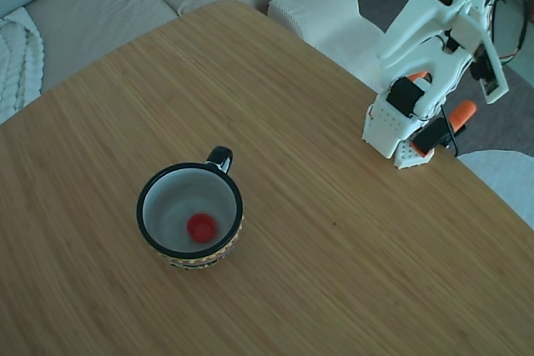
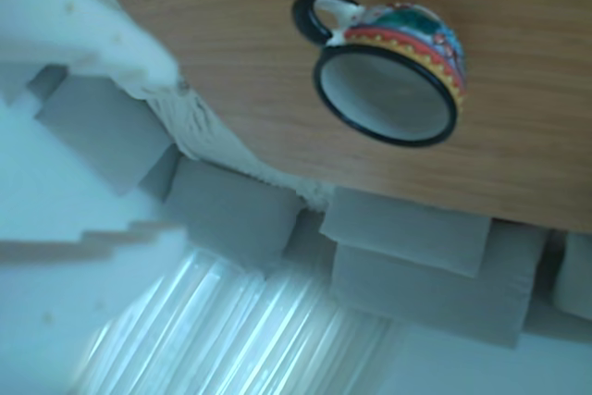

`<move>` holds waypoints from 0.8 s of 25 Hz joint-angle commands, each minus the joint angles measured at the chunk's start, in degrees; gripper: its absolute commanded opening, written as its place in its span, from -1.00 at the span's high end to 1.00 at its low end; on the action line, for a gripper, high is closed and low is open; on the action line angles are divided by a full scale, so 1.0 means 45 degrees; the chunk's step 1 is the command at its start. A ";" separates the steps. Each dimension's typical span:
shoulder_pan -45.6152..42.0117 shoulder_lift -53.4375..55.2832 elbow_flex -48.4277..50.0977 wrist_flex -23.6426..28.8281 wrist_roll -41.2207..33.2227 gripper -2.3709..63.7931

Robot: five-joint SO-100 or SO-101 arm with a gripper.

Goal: Grasp a red cap and put it in the cup.

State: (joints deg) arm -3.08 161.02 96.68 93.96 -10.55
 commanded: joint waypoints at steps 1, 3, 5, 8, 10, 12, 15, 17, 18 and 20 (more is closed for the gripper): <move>0.0039 0.0117 -0.0020 0.0078 0.0039 0.49; 0.0039 0.0254 -0.0020 0.0059 0.0059 0.49; 0.0039 0.0566 -0.0020 -0.0039 0.0078 0.50; 0.0059 0.1191 0.0098 -0.0195 0.0410 0.51; 0.0059 0.1563 0.0430 -0.0215 0.0430 0.51; 0.0469 0.1953 0.0801 -0.0547 0.0430 0.51; 0.0879 0.2480 0.1562 -0.0977 0.0430 0.51; 0.0859 0.2773 0.1934 -0.1191 0.0430 0.51; 0.0840 0.2891 0.2012 -0.1230 0.0430 0.51; 0.0859 0.3125 0.2051 -0.1230 0.0430 0.51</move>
State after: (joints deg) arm 0.62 174.81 105.82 89.47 -8.88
